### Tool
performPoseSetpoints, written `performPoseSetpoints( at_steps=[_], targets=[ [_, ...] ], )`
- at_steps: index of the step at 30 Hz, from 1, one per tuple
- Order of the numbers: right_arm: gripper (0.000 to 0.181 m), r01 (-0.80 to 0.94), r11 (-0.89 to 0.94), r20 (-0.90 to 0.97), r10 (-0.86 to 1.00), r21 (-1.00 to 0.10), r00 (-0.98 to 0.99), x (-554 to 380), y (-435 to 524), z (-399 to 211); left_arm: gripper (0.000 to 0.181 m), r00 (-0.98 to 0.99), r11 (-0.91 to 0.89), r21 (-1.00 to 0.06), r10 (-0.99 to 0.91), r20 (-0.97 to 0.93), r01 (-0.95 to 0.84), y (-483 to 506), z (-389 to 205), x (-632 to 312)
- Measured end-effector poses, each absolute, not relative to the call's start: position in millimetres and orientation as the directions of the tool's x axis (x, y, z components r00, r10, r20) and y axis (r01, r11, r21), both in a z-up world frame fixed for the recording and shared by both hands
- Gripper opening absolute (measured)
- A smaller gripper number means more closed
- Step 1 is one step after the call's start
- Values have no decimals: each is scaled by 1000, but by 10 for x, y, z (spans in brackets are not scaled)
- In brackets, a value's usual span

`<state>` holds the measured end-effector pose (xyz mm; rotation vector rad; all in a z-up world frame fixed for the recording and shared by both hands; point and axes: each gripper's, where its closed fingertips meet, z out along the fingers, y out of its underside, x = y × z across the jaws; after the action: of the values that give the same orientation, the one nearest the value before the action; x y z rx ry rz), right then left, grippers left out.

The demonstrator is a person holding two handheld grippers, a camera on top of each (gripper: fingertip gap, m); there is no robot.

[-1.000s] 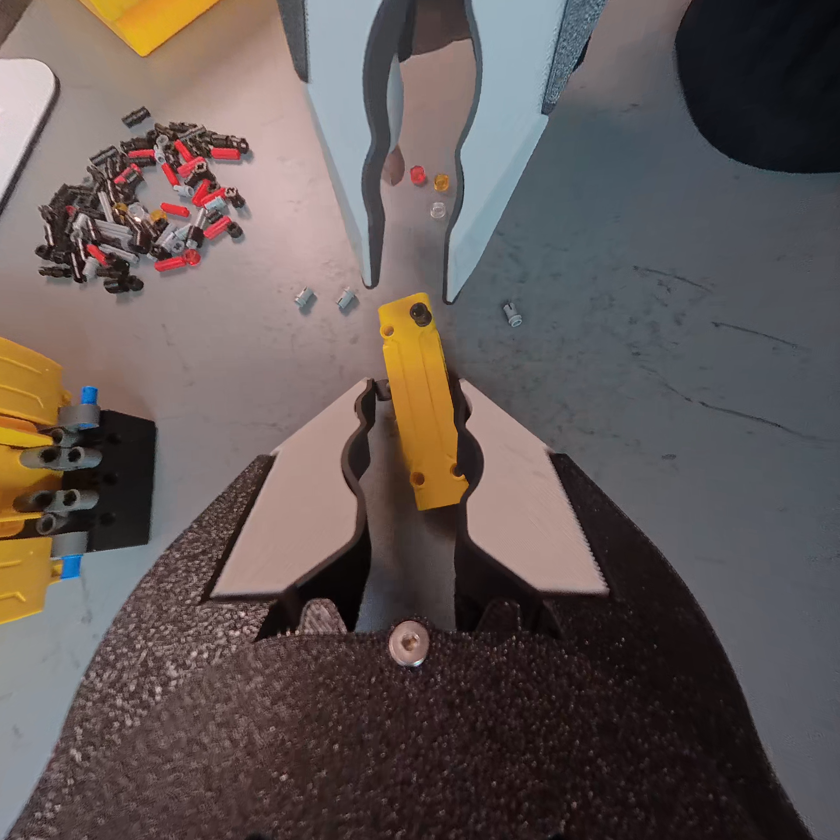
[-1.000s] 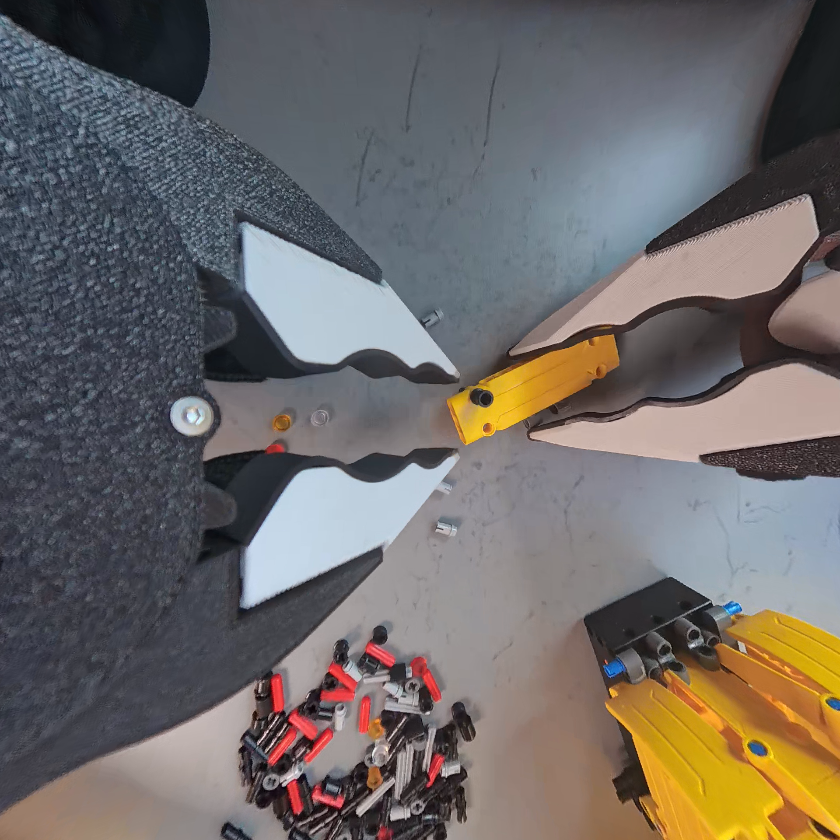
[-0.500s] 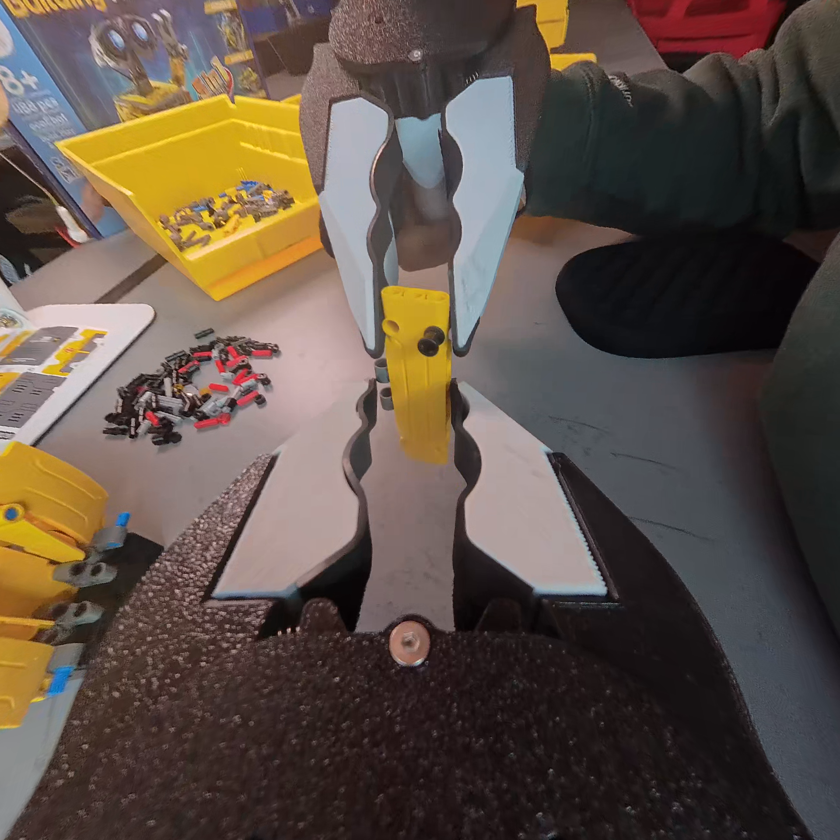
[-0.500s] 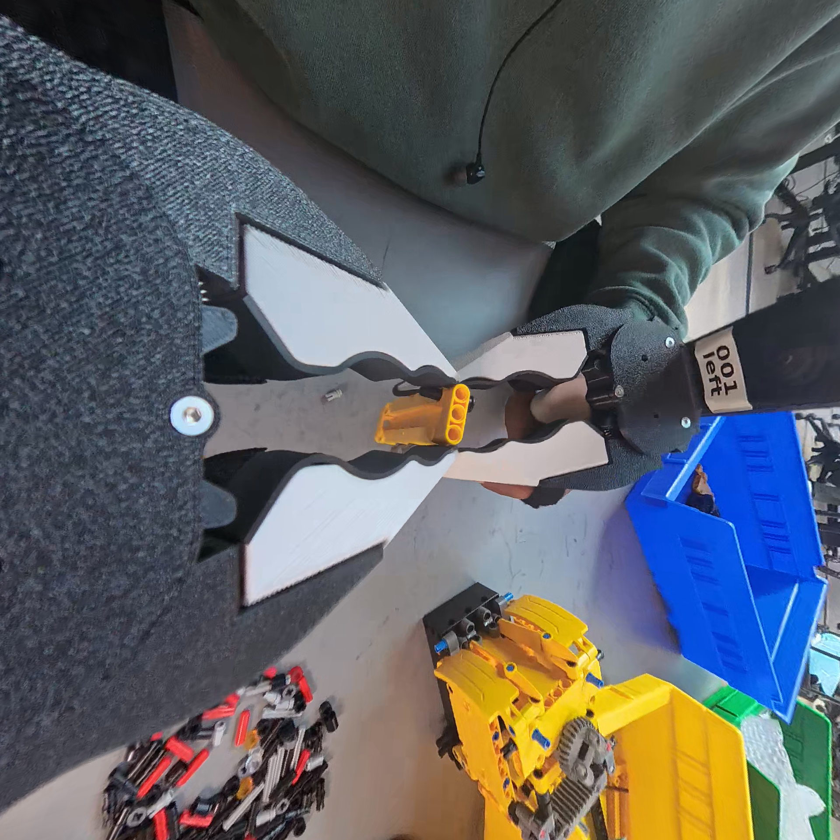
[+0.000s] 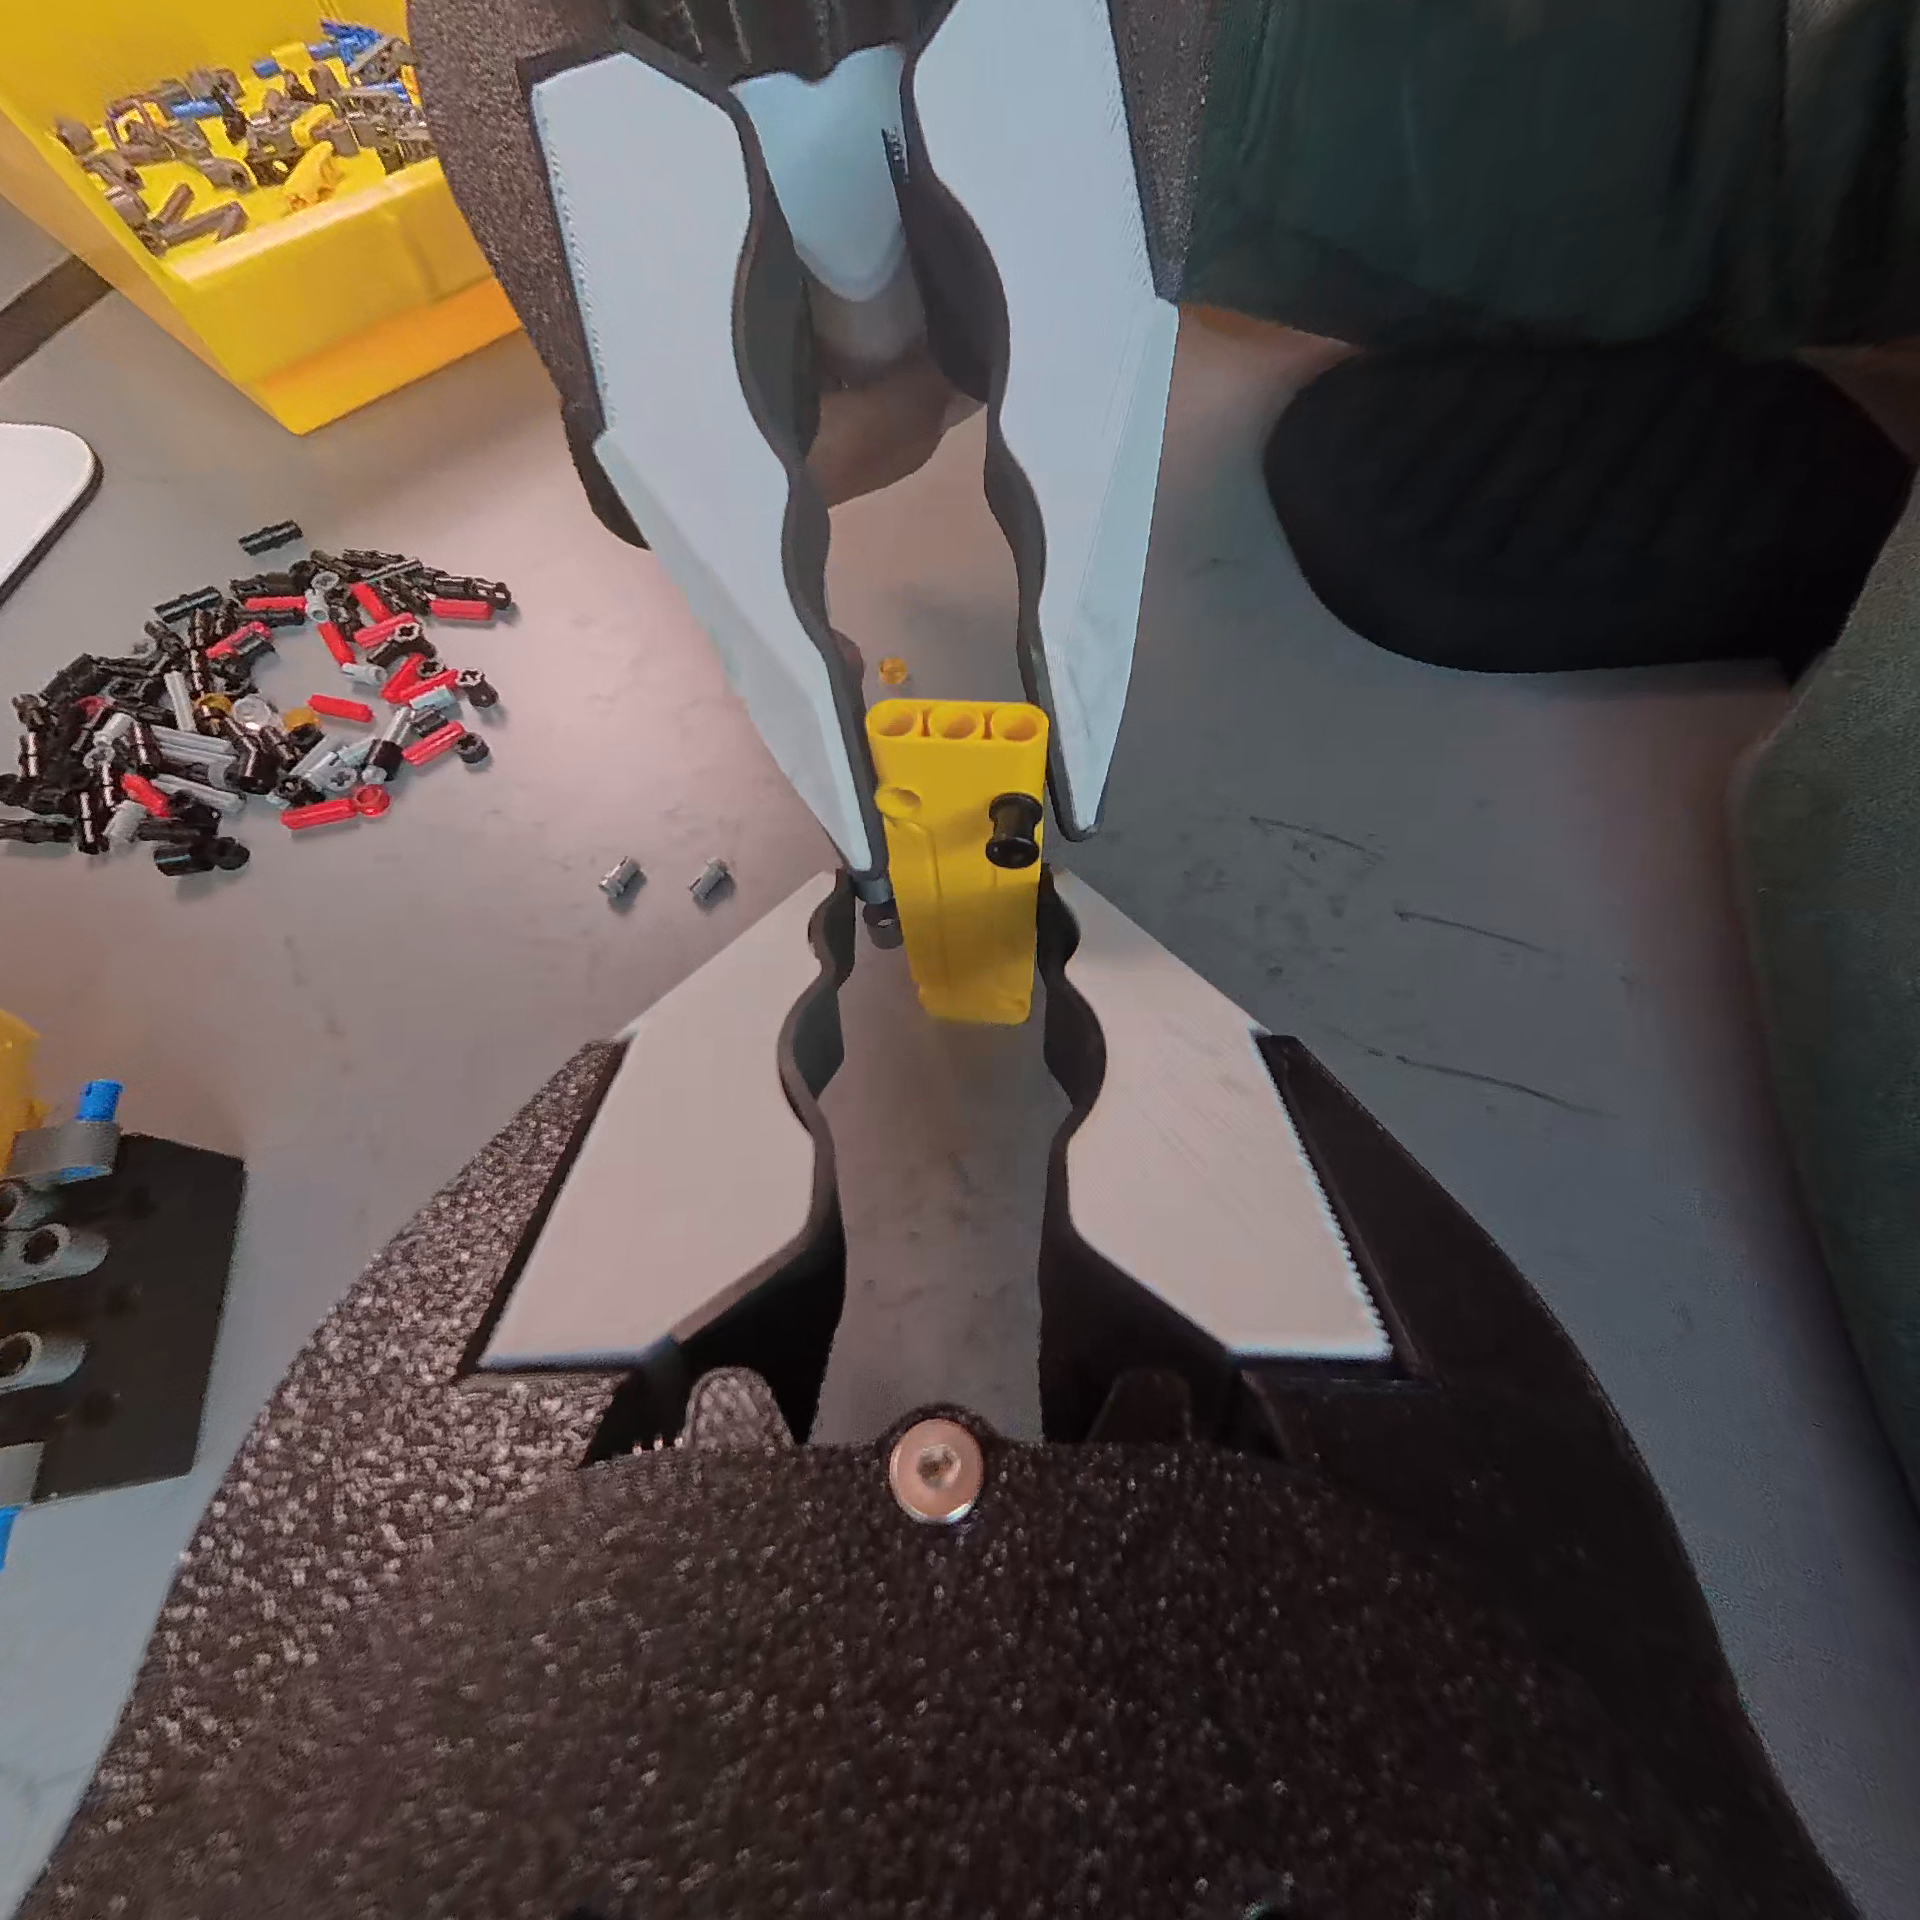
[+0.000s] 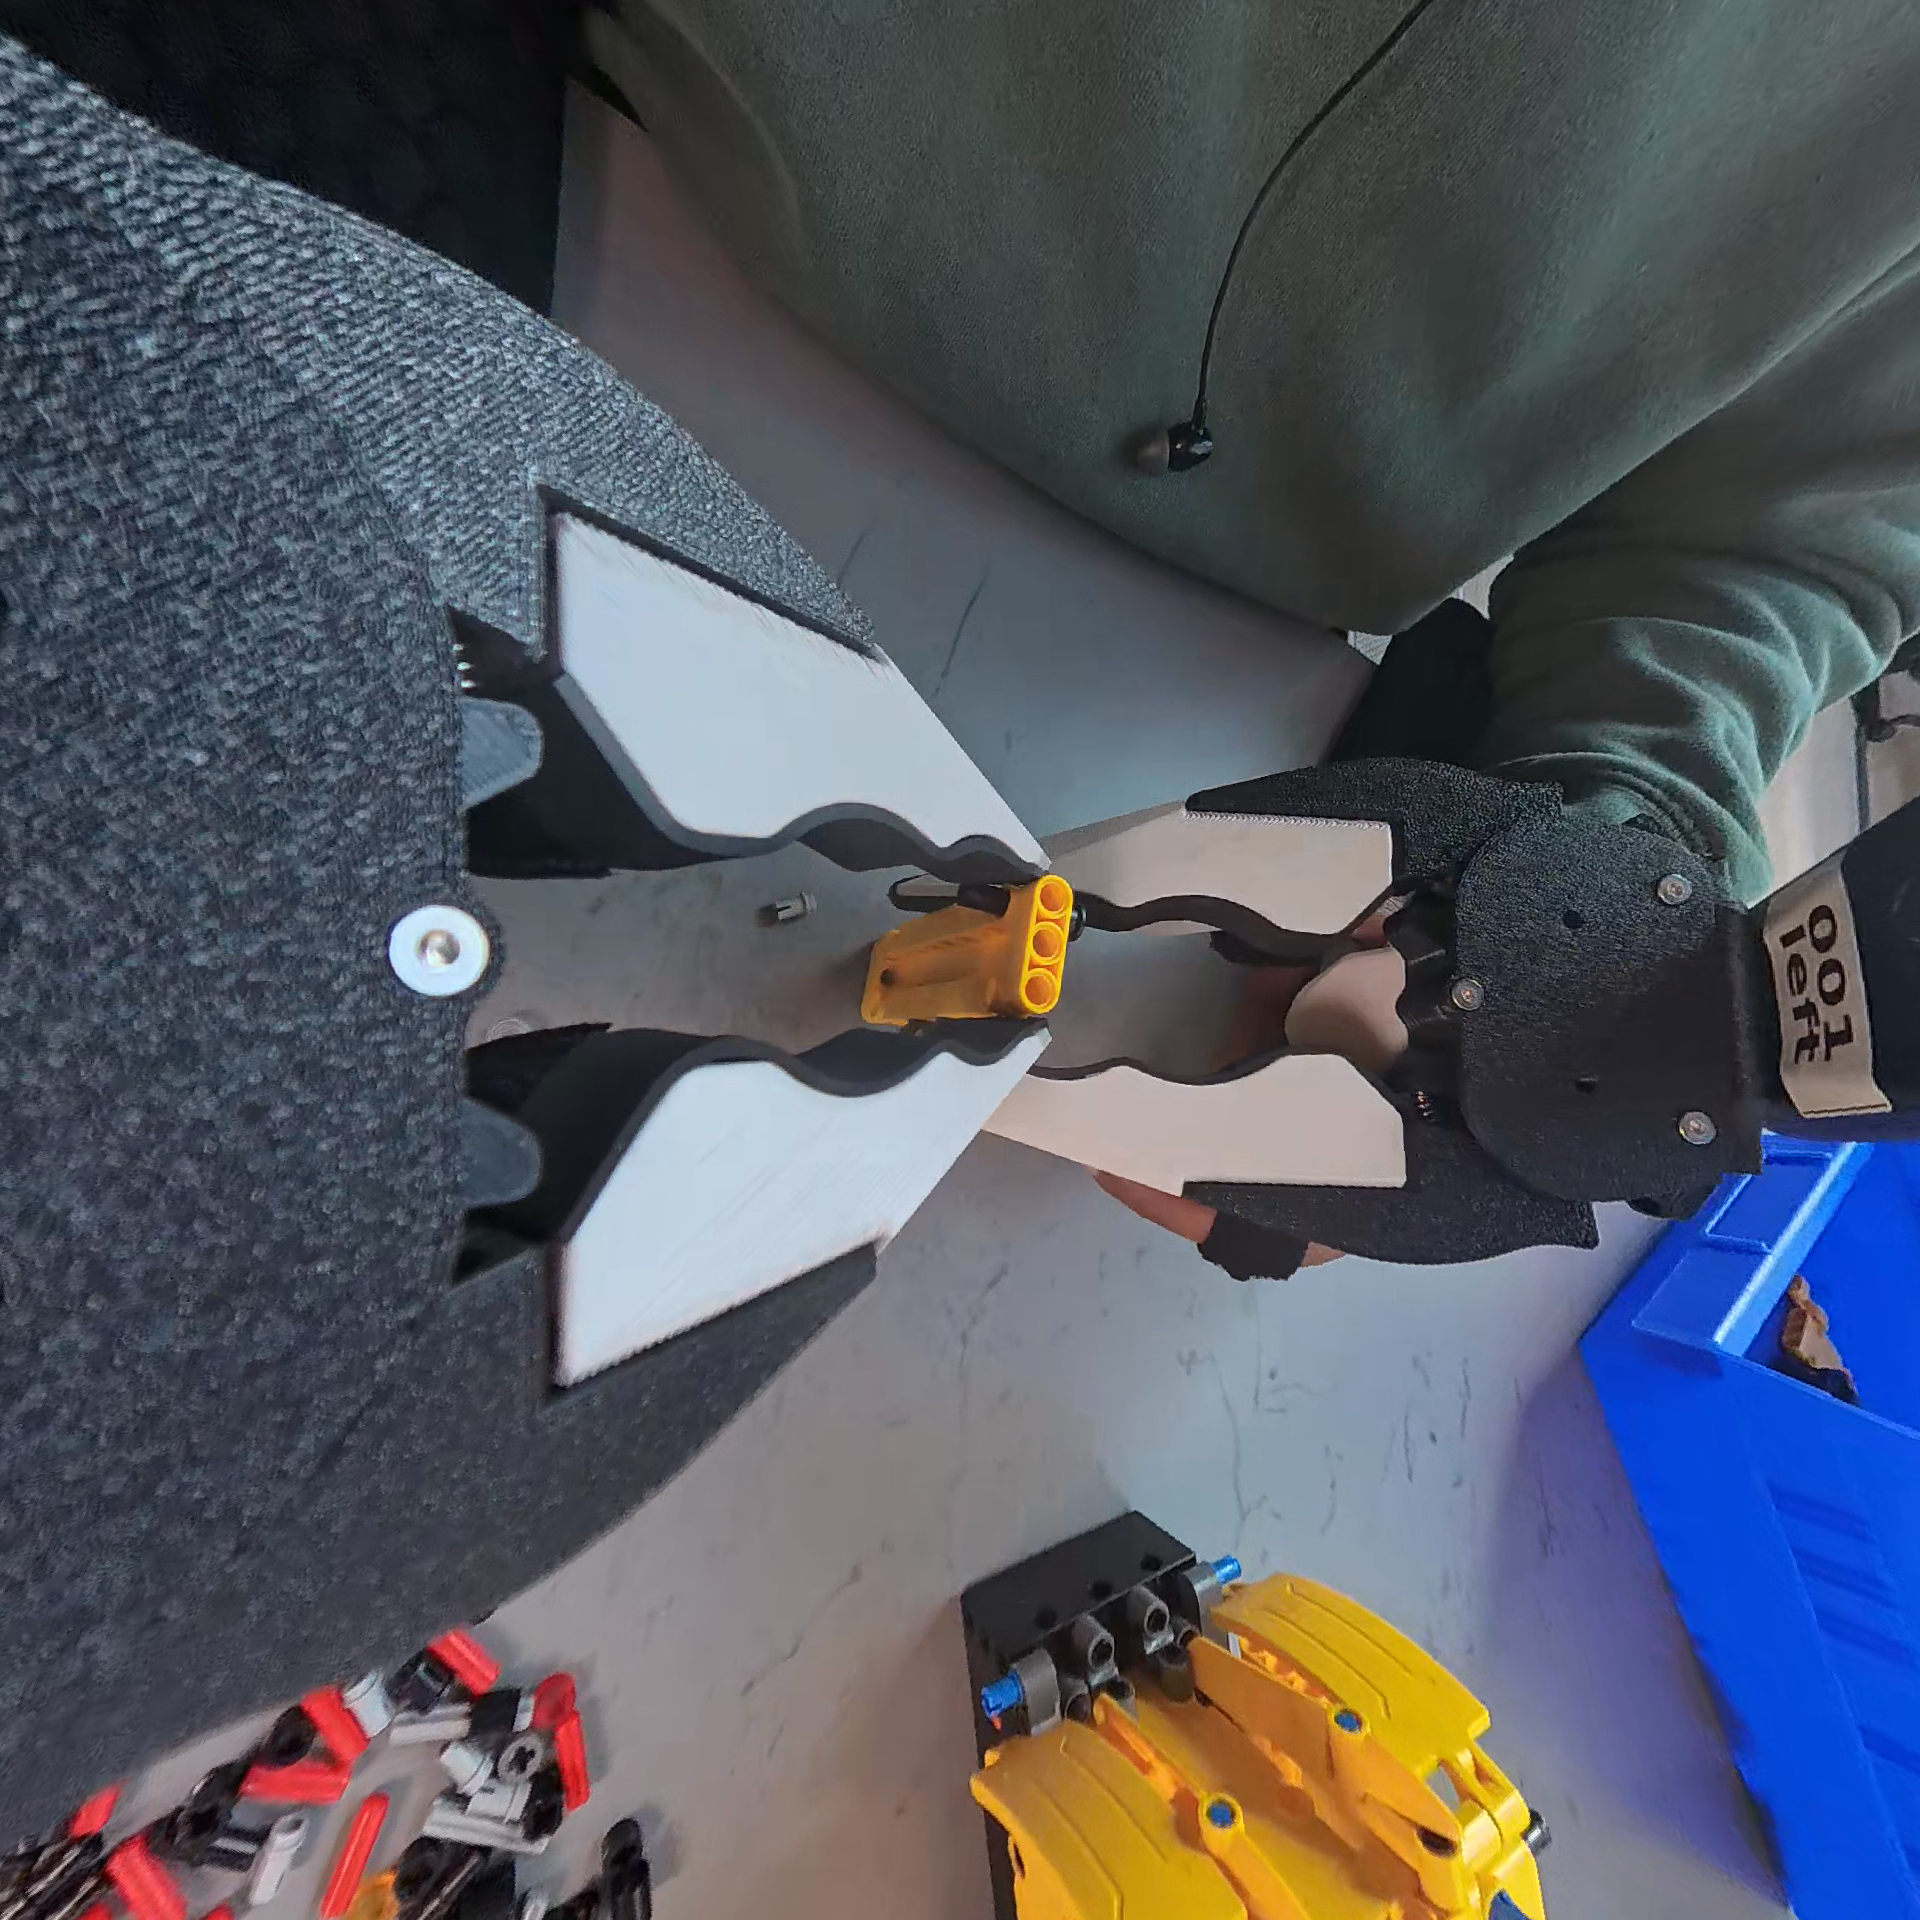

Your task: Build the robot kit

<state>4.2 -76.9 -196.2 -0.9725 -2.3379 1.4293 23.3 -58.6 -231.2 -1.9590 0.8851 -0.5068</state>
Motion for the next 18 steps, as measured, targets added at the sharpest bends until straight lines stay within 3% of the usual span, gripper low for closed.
performPoseSetpoints(
  at_steps=[18],
  targets=[
    [32,402,325,-88,675,-856,-733,57,-738,-1893,38,659,-313,-845,-749,-60,-433,-626,-2349,221]
  ],
)
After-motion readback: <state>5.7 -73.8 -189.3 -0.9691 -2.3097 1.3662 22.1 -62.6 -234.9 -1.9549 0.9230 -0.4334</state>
